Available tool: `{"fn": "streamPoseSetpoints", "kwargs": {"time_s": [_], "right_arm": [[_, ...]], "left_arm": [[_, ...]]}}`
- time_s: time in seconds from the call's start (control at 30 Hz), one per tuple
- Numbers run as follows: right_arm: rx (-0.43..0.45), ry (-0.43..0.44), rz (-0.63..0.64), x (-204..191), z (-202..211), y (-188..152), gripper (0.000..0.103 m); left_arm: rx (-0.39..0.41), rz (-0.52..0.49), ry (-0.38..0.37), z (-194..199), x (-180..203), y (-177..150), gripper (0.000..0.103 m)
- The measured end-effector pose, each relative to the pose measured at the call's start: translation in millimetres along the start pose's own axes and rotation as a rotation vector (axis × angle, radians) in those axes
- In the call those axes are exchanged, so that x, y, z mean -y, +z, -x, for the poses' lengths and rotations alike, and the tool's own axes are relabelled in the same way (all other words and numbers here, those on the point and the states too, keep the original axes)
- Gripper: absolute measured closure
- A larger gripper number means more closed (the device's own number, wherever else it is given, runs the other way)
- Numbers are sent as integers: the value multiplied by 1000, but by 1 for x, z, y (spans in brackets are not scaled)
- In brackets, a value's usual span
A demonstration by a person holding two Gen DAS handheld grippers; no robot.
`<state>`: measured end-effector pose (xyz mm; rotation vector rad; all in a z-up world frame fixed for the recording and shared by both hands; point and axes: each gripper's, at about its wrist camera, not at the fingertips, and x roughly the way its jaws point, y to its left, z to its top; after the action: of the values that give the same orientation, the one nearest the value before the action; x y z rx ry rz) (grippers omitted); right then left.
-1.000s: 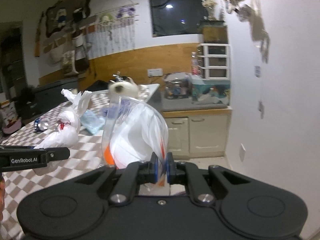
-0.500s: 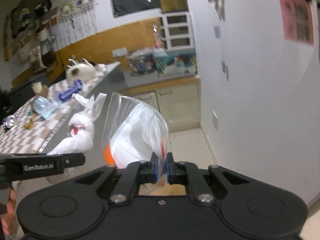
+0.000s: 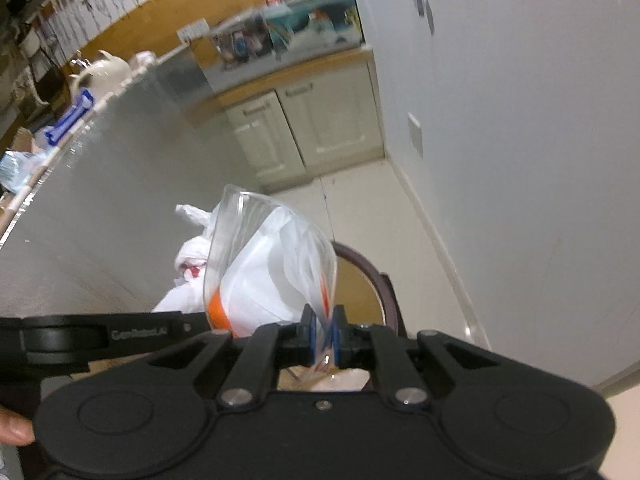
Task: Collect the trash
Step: 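Carry both held bags over the tan wastebasket with both grippers, then open the left gripper while the right gripper opens, dropping both bags into the wastebasket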
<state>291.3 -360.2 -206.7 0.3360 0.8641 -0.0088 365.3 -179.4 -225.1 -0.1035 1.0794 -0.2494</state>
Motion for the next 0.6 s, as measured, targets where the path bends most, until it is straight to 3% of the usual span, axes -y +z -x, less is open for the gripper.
{"fn": "streamPoseSetpoints", "kwargs": {"time_s": [0.27,0.6], "right_arm": [[-116,23,-121,2,-54,-5,95],[-236,-16,-190,0,-108,-11,94]], "left_arm": [[-46,56,56,-44,-16,0,70],[-81,37,69,-77,-30,-4,64]]}}
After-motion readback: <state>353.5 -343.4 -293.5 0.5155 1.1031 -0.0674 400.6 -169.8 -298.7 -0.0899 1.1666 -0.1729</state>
